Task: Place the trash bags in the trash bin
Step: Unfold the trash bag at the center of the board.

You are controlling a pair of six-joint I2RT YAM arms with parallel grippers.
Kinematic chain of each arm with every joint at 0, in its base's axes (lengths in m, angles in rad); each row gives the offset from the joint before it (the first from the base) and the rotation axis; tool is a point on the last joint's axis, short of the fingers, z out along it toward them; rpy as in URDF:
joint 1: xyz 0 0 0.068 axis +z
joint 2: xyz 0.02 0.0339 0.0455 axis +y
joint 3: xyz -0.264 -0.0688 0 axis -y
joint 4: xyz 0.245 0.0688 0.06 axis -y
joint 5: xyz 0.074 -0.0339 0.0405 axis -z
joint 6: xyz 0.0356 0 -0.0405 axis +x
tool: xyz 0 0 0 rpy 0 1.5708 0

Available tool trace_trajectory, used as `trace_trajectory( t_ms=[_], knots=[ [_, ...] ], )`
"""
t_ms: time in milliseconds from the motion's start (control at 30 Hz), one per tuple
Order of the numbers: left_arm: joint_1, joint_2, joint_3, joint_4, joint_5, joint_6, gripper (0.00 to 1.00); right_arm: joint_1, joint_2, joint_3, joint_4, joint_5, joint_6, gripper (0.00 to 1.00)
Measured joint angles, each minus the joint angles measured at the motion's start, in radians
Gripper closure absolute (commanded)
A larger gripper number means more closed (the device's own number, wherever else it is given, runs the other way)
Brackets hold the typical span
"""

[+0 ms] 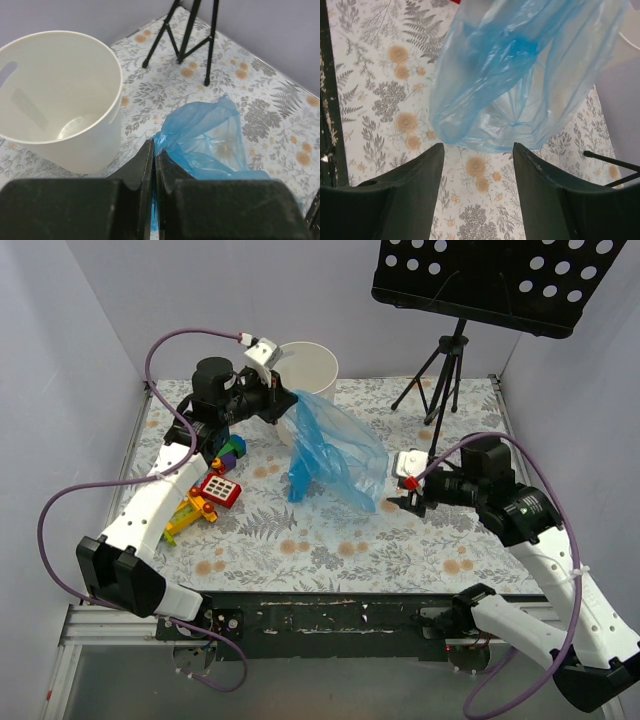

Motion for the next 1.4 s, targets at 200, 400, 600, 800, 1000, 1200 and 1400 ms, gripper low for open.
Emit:
trace_trajectory(
  t_ms=[200, 400, 600, 800, 1000, 1200, 1400],
  knots=[
    [0.000, -0.029, -0.056, 0.014, 0.151, 0.045, 1.00, 0.000, 0.151, 0.058, 0.216, 0.029, 0.208, 0.17],
    [0.000, -0.081, -0.062, 0.011, 0.240, 0.085, 1.00, 0.000, 0.389, 0.072, 0.380, 0.044, 0.277, 0.12],
    [0.000, -0.105, -0.052, 0.011, 0.251, 0.100, 1.00, 0.028, 0.498, 0.101, 0.455, 0.048, 0.307, 0.14],
    [0.000, -0.105, -0.033, 0.002, 0.238, 0.105, 1.00, 0.066, 0.503, 0.103, 0.575, 0.163, 0.385, 0.33],
    [0.000, -0.116, -0.023, -0.029, 0.198, 0.126, 0.81, 0.040, 0.514, 0.093, 0.606, 0.167, 0.412, 0.98],
    [-0.001, -0.128, -0.036, -0.089, 0.225, 0.140, 0.15, 0.026, 0.517, 0.113, 0.545, 0.156, 0.433, 0.99],
    [-0.039, -0.133, -0.151, -0.078, 0.229, 0.113, 0.08, 0.026, 0.518, 0.207, 0.486, 0.170, 0.440, 0.99]
  ],
)
